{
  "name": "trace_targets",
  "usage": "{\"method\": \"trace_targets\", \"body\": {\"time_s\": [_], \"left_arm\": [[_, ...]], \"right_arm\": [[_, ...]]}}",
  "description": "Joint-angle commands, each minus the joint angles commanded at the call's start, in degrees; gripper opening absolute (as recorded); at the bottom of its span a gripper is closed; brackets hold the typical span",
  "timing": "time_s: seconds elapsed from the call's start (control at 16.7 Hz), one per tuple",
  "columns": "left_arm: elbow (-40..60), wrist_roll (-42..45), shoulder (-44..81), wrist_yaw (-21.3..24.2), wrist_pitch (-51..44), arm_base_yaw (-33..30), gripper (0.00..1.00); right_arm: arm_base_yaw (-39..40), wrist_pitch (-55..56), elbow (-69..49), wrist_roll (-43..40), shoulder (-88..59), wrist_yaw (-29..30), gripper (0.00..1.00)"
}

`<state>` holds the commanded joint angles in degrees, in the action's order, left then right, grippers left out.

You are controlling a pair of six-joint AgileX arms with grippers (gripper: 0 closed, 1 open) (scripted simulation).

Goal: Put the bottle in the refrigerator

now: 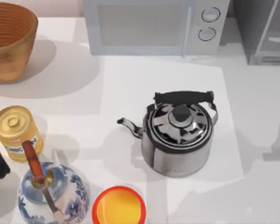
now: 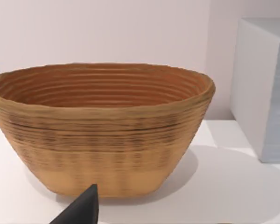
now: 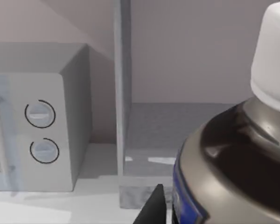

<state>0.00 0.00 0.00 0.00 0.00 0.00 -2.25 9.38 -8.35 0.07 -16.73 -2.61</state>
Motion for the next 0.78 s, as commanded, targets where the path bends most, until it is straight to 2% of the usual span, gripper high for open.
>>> {"method": "trace_targets", "body": {"time_s": [0.78], "left_arm": [[0.0, 0.0, 0.0, 0.0, 0.0, 0.0, 1.00]], "right_arm": [[-9.3, 36.3, -31.6, 0.4, -69.8, -7.8, 0.01]]}}
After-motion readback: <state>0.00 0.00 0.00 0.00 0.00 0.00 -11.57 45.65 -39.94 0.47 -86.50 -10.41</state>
